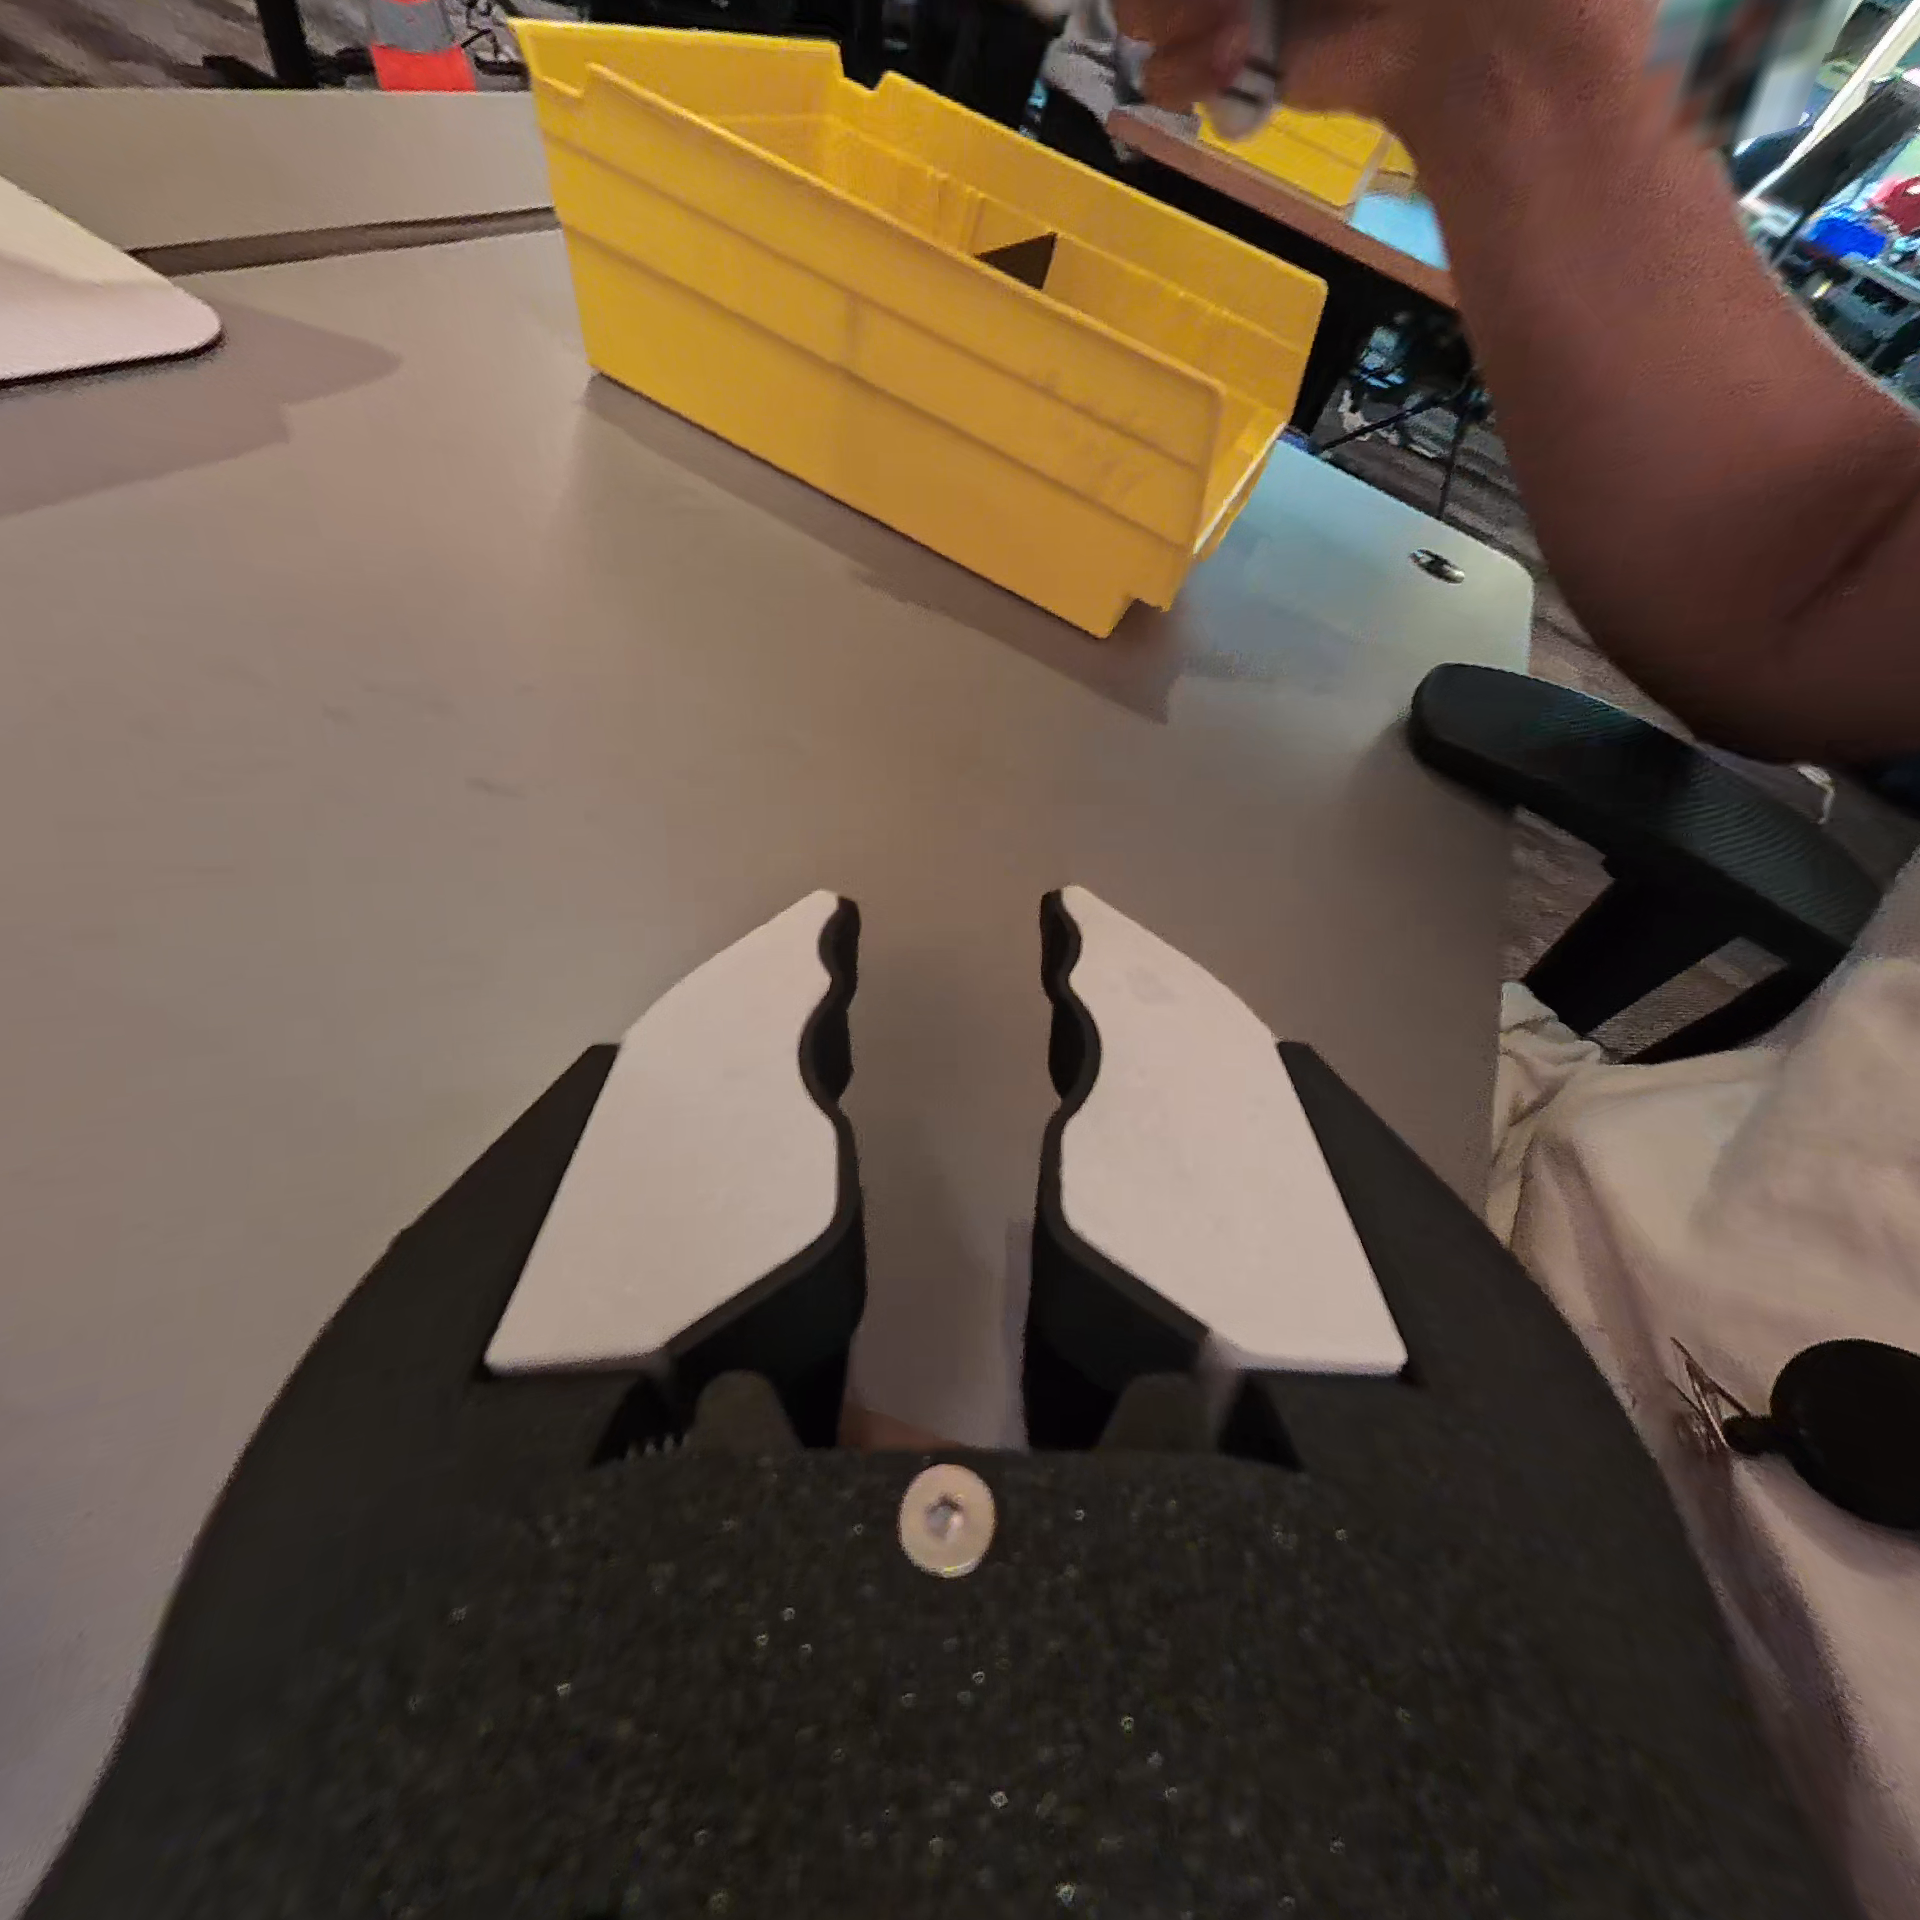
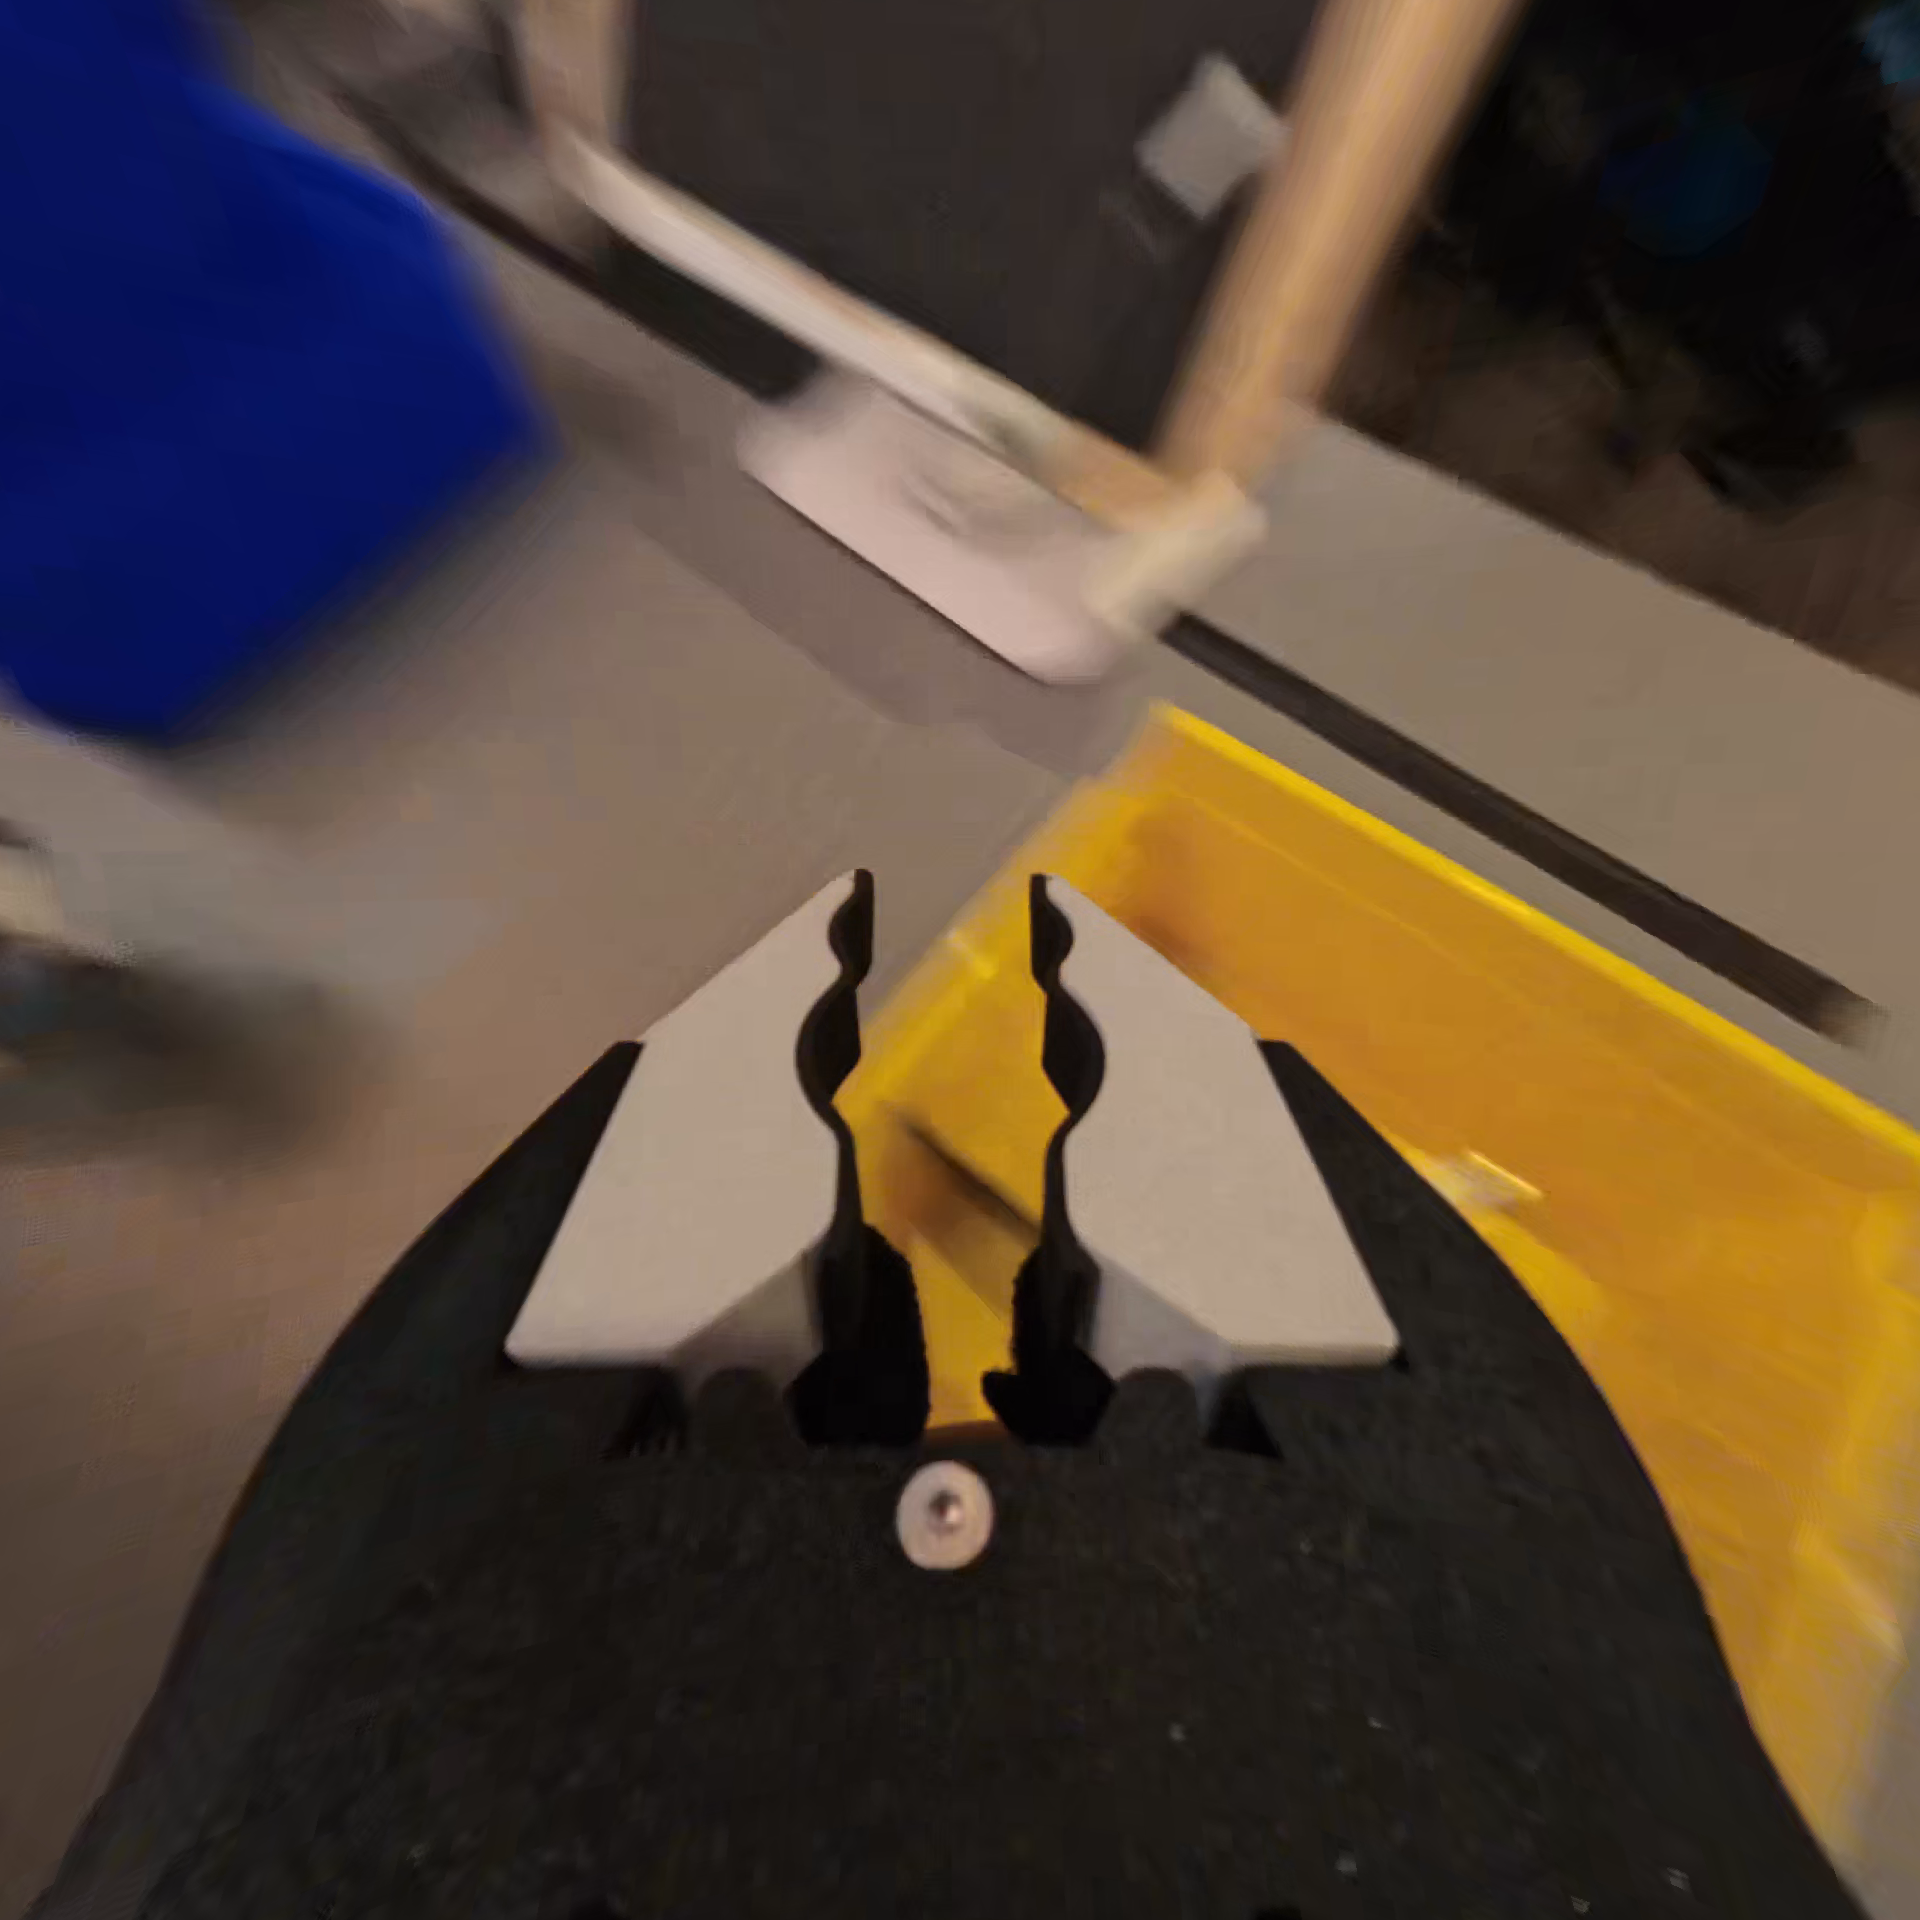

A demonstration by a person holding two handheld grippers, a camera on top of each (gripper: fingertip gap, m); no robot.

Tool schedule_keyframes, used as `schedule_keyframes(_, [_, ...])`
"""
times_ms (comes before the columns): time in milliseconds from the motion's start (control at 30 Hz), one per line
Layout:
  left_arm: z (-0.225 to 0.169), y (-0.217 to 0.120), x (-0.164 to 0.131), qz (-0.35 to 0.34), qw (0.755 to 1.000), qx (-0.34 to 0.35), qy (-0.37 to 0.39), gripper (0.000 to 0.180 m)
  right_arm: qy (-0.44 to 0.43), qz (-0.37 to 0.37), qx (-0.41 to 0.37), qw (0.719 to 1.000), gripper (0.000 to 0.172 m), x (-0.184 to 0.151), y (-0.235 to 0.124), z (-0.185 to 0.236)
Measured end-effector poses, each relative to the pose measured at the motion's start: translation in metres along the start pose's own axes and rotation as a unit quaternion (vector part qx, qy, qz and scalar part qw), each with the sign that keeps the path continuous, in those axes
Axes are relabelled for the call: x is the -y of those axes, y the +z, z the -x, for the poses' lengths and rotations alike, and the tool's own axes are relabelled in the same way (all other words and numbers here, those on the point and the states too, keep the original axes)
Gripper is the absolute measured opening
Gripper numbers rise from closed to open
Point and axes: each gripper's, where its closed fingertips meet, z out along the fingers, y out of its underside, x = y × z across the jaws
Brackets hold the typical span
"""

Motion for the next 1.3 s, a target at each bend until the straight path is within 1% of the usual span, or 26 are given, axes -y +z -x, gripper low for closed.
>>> schedule_keyframes(33, [0.002,0.000,0.000,0.003,1.000,0.006,-0.001,0.035,0.009,-0.070,0.073,0.995,0.030,0.011,-0.007,0.048])
schedule_keyframes(67, [0.003,0.000,0.001,0.004,1.000,0.012,-0.001,0.036,0.014,-0.115,0.138,0.984,0.030,0.012,-0.014,0.093])
schedule_keyframes(100, [0.003,-0.001,0.002,0.004,1.000,0.015,-0.003,0.037,0.019,-0.143,0.189,0.971,0.030,0.007,-0.018,0.132])
schedule_keyframes(167, [-0.002,-0.004,0.011,-0.005,1.000,0.016,-0.007,0.037,0.018,-0.173,0.258,0.950,0.030,-0.014,-0.016,0.197])
schedule_keyframes(267, [-0.011,-0.019,0.032,-0.036,0.999,0.013,-0.012,0.037,-0.018,-0.181,0.281,0.942,0.030,-0.047,0.004,0.260])
schedule_keyframes(333, [-0.010,-0.037,0.044,-0.050,0.998,0.021,-0.018,0.036,-0.066,-0.171,0.263,0.947,0.030,-0.067,0.024,0.280])
schedule_keyframes(400, [0.001,-0.059,0.050,-0.042,0.998,0.046,-0.021,0.036,-0.113,-0.159,0.250,0.949,0.030,-0.079,0.036,0.290])
schedule_keyframes(500, [0.043,-0.102,0.056,-0.007,0.991,0.132,-0.017,0.034,-0.140,-0.167,0.258,0.941,0.030,-0.078,0.037,0.295])
schedule_keyframes(600, [0.106,-0.143,0.060,0.047,0.971,0.232,-0.025,0.033,-0.108,-0.172,0.271,0.941,0.030,-0.071,0.037,0.287])
schedule_keyframes(700, [0.176,-0.167,0.054,0.096,0.946,0.302,-0.068,0.036,-0.059,-0.184,0.289,0.938,0.031,-0.063,0.031,0.281])
schedule_keyframes(767, [0.226,-0.172,0.046,0.117,0.927,0.339,-0.105,0.041,-0.059,-0.178,0.288,0.939,0.031,-0.066,0.030,0.278])
schedule_keyframes(867, [0.292,-0.169,0.028,0.146,0.903,0.379,-0.141,0.050,-0.095,-0.164,0.264,0.946,0.031,-0.075,0.033,0.274])
schedule_keyframes(933, [0.330,-0.168,0.014,0.166,0.883,0.412,-0.152,0.050,-0.100,-0.168,0.258,0.946,0.031,-0.076,0.031,0.272])
schedule_keyframes(967, [0.343,-0.165,0.007,0.174,0.877,0.416,-0.163,0.050,-0.098,-0.168,0.260,0.946,0.031,-0.076,0.030,0.272])
schedule_keyframes(1100, [0.370,-0.147,-0.010,0.190,0.874,0.401,-0.197,0.053,-0.091,-0.163,0.269,0.945,0.031,-0.079,0.028,0.273])
schedule_keyframes(1200, [0.383,-0.145,-0.019,0.197,0.866,0.415,-0.198,0.052,-0.094,-0.159,0.272,0.944,0.031,-0.081,0.028,0.274])
schedule_keyframes(1267, [0.389,-0.141,-0.020,0.191,0.868,0.416,-0.194,0.052,-0.093,-0.156,0.276,0.944,0.031,-0.082,0.028,0.276])
schedule_keyframes(1300, [0.390,-0.140,-0.020,0.191,0.869,0.416,-0.187,0.047,-0.092,-0.155,0.277,0.944,0.031,-0.082,0.029,0.276])
